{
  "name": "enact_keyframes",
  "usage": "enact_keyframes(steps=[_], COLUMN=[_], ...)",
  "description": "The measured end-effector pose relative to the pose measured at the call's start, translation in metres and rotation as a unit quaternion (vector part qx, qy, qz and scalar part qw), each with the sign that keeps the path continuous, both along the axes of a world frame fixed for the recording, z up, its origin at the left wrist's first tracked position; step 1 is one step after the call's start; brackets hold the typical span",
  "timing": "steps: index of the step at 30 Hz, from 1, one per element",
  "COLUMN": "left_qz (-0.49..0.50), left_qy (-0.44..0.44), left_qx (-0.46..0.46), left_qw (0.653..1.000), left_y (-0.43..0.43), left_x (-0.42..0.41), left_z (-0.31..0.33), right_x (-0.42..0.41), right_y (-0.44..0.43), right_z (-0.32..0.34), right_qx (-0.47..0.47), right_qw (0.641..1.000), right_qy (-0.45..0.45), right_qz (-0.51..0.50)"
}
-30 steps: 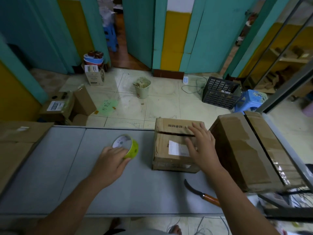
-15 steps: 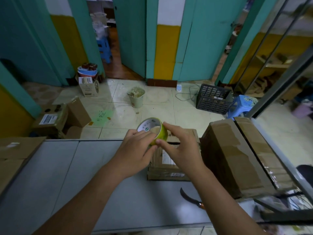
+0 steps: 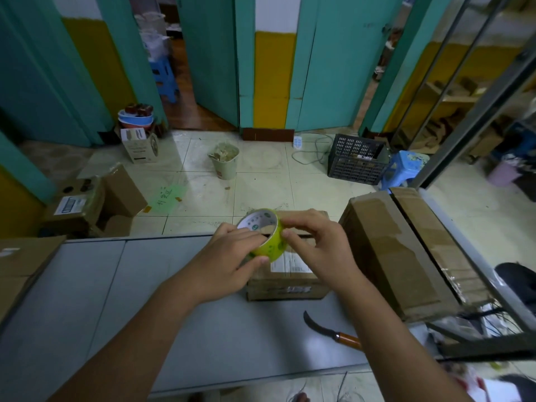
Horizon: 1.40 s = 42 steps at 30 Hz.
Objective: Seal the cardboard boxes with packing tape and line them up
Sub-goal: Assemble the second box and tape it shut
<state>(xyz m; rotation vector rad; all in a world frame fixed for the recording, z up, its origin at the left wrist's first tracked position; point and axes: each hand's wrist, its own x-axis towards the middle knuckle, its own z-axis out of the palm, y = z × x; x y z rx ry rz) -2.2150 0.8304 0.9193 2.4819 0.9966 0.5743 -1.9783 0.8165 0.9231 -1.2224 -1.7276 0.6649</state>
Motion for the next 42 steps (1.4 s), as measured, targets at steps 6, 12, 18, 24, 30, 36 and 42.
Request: enact_keyframes(steps=[6, 12, 18, 24, 30, 36, 42], left_qz=[-0.014, -0.026, -0.037, -0.033, -0.028, -0.051, -0.038], left_qy=[0.004, -0.013, -0.008, -0.007, -0.020, -0.107, -0.139], left_qx=[-0.024, -0.062, -0.126, -0.153, -0.177, -0.203, -0.224], left_qw=[1.000, 0.998, 0.991, 0.988, 0.984, 0.972, 0.964], left_y=[-0.004, -0.010, -0.010, -0.015, -0.020, -0.021, -0.021], left_x=[-0.004, -0.007, -0.018, -0.018, -0.019, -0.012, -0.008], left_z=[-0.001, -0.001, 0.005, 0.012, 0.015, 0.019, 0.019], right_x=[0.001, 0.003, -0.003, -0.001, -0.001, -0.002, -0.013], right_y=[-0.003, -0.003, -0.008, -0.013, -0.014, -0.018, -0.020], right_z=[0.000, 0.007, 0.016, 0.022, 0.029, 0.026, 0.011], right_qx=[-0.048, -0.101, -0.078, -0.081, -0.076, -0.075, 0.019], right_qw=[0.998, 0.994, 0.995, 0.993, 0.986, 0.989, 0.997], right_qy=[0.032, 0.029, 0.011, -0.029, -0.099, -0.068, -0.075], right_qz=[0.003, 0.035, 0.054, 0.076, 0.109, 0.108, -0.004])
